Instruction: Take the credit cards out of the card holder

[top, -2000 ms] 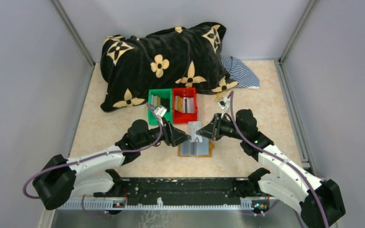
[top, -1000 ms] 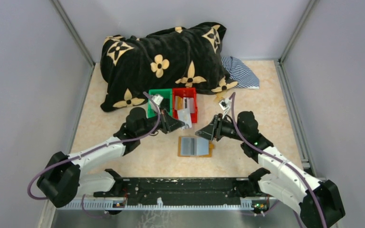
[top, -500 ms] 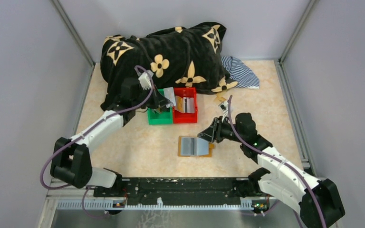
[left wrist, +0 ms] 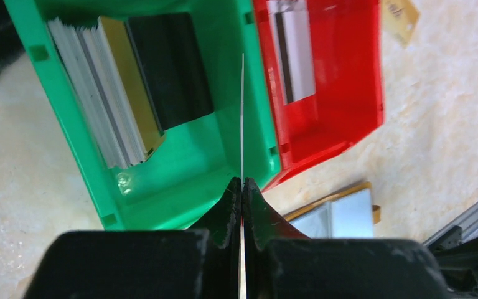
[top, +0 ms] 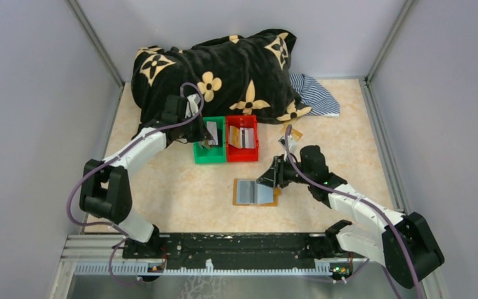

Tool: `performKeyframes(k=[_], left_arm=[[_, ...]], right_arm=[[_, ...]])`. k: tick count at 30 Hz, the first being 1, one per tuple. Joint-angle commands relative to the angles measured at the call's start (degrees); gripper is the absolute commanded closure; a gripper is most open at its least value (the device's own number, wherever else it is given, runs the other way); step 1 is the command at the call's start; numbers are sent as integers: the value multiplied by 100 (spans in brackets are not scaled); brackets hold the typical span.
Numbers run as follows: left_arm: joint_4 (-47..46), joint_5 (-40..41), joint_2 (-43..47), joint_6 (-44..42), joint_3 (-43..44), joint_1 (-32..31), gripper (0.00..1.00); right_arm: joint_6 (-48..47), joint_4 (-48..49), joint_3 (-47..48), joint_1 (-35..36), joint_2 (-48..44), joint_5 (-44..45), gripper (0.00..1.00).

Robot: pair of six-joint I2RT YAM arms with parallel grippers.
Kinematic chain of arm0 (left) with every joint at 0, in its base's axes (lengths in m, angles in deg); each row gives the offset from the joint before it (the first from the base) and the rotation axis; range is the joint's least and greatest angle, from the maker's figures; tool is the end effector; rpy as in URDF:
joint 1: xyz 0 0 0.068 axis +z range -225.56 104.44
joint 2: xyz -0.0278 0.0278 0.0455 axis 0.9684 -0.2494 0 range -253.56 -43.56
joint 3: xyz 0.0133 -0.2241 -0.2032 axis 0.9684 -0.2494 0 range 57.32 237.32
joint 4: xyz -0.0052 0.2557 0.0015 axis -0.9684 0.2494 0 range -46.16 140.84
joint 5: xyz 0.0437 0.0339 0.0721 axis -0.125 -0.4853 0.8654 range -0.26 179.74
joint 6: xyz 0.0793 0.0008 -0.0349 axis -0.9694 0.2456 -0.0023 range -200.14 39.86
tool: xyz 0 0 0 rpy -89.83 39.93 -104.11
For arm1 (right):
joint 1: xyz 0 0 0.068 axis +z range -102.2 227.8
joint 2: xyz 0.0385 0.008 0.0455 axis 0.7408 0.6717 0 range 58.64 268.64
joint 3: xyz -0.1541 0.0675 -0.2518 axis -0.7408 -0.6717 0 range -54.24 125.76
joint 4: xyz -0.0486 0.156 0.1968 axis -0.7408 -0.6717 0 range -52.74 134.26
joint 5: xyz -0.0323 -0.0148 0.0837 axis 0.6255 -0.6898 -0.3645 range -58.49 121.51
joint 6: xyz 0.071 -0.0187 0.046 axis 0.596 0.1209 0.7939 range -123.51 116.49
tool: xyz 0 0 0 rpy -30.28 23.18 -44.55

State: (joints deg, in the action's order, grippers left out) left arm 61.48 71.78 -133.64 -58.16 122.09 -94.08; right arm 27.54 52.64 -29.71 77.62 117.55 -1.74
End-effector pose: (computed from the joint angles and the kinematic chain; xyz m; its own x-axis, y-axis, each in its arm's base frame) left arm 0.3428 -0.1398 0.2605 -0.7924 -0.1101 -0.6000 0.2368 0.8510 -0.4688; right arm 0.1725 0.1473 0.2201 -0.7608 0.0610 -0.6461 -0.5265 0.5241 0.6695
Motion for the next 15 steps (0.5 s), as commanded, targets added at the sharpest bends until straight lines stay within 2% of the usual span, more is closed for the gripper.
performKeyframes(k=[1, 6, 15], left_arm=[[300, 362, -276, -149, 229, 33, 100], [310, 788, -579, -103, 372, 33, 100], [322, 737, -1345, -73, 836, 42, 100]], right_arm=[[-133, 541, 383, -69, 138, -279, 65], [-269, 395, 462, -250, 208, -390, 65], [-236, 461, 476, -494, 361, -601, 65]])
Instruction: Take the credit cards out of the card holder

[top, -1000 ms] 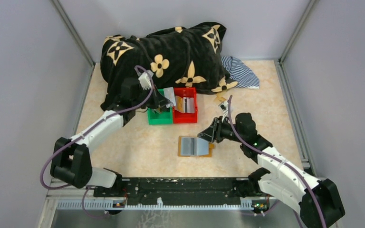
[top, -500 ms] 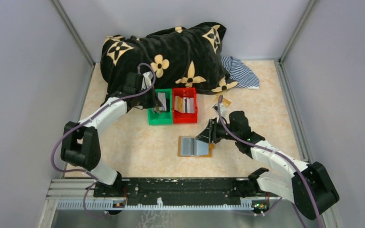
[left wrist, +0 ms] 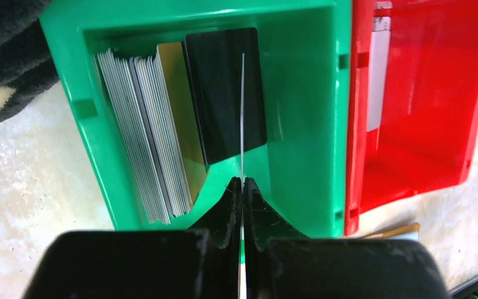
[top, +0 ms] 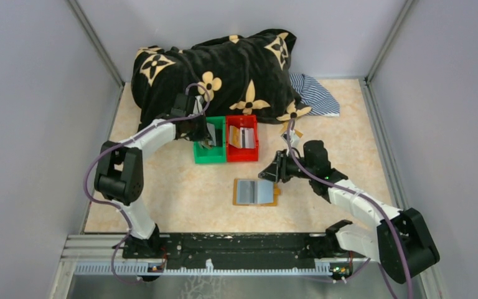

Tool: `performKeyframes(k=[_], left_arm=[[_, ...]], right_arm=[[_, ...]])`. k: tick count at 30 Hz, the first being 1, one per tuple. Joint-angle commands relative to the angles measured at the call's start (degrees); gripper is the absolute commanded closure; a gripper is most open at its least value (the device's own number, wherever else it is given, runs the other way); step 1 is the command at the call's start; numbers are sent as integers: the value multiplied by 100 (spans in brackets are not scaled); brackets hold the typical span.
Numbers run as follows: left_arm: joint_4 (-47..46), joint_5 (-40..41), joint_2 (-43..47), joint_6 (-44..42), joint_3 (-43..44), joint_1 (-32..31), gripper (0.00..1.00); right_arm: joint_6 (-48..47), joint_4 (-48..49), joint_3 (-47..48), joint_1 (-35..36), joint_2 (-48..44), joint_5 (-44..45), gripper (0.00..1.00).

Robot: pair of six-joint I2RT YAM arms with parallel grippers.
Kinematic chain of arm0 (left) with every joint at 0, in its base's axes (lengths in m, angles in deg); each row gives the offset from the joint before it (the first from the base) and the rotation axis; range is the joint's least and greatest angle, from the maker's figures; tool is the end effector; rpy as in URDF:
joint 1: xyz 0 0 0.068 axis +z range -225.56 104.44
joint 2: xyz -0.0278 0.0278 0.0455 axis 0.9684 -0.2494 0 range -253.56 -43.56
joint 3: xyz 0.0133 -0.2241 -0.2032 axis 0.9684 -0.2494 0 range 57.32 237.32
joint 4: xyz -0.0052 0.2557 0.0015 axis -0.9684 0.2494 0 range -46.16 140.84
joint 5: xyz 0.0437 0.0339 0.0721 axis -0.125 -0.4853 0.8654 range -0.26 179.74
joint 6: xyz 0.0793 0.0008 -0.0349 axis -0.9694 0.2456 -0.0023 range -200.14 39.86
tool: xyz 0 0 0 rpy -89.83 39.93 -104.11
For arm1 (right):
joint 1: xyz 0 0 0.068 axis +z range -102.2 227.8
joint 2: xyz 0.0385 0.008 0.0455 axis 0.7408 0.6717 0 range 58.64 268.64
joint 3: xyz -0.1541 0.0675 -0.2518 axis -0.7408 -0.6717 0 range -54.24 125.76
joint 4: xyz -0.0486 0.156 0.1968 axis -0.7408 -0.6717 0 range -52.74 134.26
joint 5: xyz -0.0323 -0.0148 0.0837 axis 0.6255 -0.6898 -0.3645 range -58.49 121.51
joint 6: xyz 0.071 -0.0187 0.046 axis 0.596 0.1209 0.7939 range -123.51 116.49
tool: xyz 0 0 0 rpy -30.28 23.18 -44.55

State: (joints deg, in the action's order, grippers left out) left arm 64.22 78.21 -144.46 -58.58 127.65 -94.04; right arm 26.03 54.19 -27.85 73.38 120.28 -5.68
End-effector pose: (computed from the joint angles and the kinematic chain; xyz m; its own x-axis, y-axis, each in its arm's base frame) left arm 0.3801 -0.1432 0.2175 -0.8431 -0.0979 -0.5287 0.1292 0.9176 -0.3759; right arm 0.1890 0.1418 0.2264 -0.7481 0.0772 -0.6590 -0.5379 0.5109 0.6705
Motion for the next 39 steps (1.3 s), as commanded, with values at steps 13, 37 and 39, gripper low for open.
performKeyframes(k=[13, 37, 39], left_arm=[[472, 797, -438, -104, 605, 37, 100], [714, 1150, -130, -35, 594, 37, 78], [582, 1037, 111, 25, 521, 37, 78]], right_arm=[[-38, 442, 211, -203, 194, -306, 65], [-18, 492, 181, -256, 259, -315, 65], [-25, 475, 174, -264, 259, -315, 65]])
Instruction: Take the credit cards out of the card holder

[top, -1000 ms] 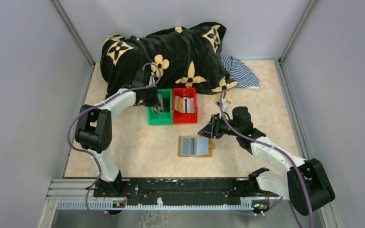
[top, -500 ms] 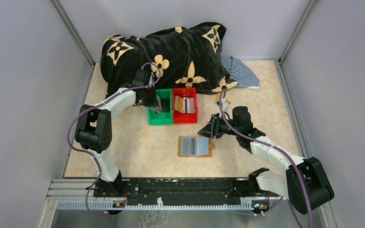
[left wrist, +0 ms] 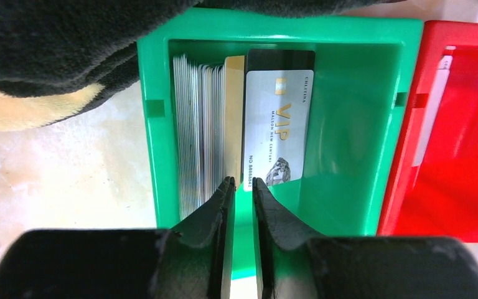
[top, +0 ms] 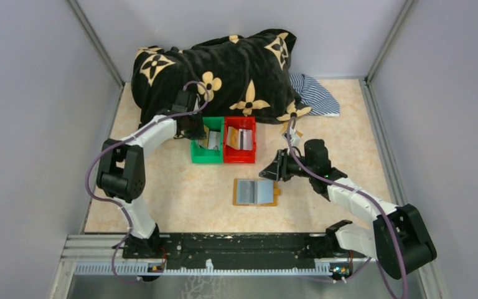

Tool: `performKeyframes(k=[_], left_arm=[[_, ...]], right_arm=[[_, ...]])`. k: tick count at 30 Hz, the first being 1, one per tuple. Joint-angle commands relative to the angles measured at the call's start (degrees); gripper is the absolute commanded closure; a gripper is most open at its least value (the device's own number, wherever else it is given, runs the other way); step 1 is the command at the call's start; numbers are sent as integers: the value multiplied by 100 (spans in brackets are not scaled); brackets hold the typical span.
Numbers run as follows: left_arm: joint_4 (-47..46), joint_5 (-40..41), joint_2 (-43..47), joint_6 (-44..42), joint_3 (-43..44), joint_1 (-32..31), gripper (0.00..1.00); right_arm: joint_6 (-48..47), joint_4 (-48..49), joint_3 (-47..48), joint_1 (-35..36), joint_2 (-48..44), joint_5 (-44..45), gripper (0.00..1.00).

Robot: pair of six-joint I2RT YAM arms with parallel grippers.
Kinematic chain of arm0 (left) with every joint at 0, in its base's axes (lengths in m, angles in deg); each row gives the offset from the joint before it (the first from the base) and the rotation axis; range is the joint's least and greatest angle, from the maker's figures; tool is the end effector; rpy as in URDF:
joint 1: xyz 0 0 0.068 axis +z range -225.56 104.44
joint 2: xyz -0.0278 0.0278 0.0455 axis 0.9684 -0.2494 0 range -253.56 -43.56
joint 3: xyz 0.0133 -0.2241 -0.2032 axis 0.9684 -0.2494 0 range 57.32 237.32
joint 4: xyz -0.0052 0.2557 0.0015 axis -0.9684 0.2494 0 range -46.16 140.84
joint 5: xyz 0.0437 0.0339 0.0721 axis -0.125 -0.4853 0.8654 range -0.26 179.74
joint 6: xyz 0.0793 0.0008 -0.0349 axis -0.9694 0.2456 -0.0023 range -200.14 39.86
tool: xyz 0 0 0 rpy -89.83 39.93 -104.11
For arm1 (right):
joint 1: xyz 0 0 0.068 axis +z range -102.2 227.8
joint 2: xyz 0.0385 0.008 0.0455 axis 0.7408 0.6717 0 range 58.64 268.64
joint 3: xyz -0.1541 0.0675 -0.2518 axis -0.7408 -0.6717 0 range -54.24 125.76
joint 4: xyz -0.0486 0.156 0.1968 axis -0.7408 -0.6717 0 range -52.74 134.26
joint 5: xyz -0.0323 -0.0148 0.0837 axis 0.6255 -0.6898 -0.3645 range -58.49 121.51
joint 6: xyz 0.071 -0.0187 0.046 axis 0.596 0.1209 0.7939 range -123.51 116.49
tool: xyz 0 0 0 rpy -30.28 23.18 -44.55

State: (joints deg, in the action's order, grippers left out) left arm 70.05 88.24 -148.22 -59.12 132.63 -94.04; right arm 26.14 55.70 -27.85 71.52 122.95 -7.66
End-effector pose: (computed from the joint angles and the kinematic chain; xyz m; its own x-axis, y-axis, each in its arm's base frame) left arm 0.3952 -0.1342 0.2099 -0.8489 -0.0944 -0.5200 0.0283 0.9744 -0.2230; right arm 0.1974 0.1396 0.2203 -0.7651 0.0827 -0.6386 -0.5190 0.5079 0.6875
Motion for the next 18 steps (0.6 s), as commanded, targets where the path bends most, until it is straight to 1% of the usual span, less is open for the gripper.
performKeyframes(k=[1, 2, 3, 4, 6, 10, 11, 12, 14, 18], left_arm=[[-131, -63, 652, 93, -51, 37, 78], [-312, -187, 848, 84, -142, 37, 77], [-529, -343, 1055, 69, -242, 37, 71], [-777, -531, 1298, 52, -368, 40, 62], [-1268, -861, 1763, 118, -609, 42, 48], [-2026, -1157, 2585, 400, -1079, 37, 11], [-2158, -1277, 2738, 417, -1171, 37, 5], [-2318, -1376, 2881, 447, -1282, 37, 1], [-2518, -1439, 3111, 517, -1482, 35, 1], [-2620, -1590, 3360, 586, -1704, 45, 1]], right_arm=[[-30, 321, 176, -87, -21, -112, 65], [-36, 317, 167, -82, -20, -104, 66], [-46, 315, 165, -86, -13, -99, 66], [-41, 308, 167, -87, -4, -91, 65], [-46, 306, 174, -87, 1, -86, 65], [-74, 259, 192, -87, -4, -47, 66], [-80, 246, 198, -87, 0, -38, 66], [-88, 245, 196, -87, -2, -31, 66], [-82, 217, 199, -87, -8, -27, 66], [-97, 176, 134, -87, -162, 7, 66]])
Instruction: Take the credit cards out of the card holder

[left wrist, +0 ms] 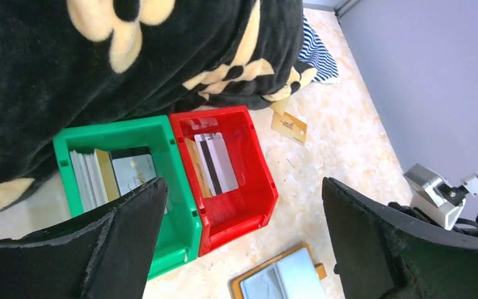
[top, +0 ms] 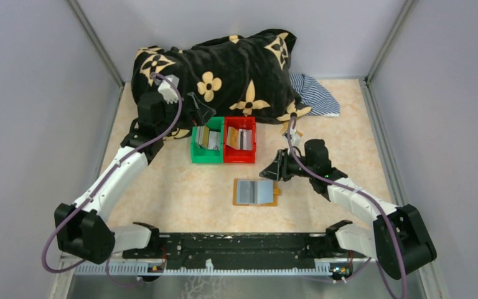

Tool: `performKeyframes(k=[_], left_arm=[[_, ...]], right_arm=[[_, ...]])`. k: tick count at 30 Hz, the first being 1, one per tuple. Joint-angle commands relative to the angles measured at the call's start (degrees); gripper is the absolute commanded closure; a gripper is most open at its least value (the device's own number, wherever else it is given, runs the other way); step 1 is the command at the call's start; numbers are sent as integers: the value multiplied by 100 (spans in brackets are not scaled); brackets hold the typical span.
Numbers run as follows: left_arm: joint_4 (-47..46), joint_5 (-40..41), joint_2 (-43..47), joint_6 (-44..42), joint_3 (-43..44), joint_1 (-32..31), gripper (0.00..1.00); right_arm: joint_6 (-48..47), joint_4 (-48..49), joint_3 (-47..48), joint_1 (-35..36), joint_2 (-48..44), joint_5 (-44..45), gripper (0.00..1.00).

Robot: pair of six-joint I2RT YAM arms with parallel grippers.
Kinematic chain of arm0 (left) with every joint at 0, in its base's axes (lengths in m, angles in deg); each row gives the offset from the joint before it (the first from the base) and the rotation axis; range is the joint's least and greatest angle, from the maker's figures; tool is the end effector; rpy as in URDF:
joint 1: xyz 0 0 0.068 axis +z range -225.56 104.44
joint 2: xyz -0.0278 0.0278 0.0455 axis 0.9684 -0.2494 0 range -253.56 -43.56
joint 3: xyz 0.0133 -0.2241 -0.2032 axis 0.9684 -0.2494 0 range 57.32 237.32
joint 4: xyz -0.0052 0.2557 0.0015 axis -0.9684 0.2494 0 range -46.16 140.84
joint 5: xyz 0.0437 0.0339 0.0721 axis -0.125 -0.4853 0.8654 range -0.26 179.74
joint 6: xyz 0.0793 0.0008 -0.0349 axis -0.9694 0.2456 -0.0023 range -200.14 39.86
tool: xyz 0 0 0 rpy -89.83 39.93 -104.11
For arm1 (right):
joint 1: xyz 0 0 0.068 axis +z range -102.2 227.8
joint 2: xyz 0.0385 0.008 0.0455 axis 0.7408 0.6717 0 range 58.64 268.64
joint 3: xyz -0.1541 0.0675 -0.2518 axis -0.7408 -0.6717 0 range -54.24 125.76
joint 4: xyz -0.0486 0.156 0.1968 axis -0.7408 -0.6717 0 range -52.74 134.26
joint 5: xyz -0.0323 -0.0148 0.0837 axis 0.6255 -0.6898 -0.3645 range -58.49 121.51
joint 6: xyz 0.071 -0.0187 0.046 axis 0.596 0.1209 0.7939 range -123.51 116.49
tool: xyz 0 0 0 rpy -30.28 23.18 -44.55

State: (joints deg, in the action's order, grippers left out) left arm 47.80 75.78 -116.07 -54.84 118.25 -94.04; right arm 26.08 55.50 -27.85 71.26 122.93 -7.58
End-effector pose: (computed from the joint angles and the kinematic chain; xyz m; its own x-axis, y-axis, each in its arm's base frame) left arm 0.2979 -0.1191 0.3659 -0.4555 -0.2851 -0.8433 0.3688 0.8018 -0.4702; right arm 0.1979 0.1385 0.2199 -0.7657 0.0854 -0.6375 -0.5150 0.5122 0.6873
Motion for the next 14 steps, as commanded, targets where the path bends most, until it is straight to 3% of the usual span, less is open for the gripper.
performKeyframes(k=[1, 14], left_arm=[[-409, -387, 231, 180, -322, 46, 1], [-605, -481, 803, 46, -621, 64, 0]], right_arm=[[-88, 170, 106, -61, -226, 29, 66], [-10, 73, -85, -61, -665, 304, 66]])
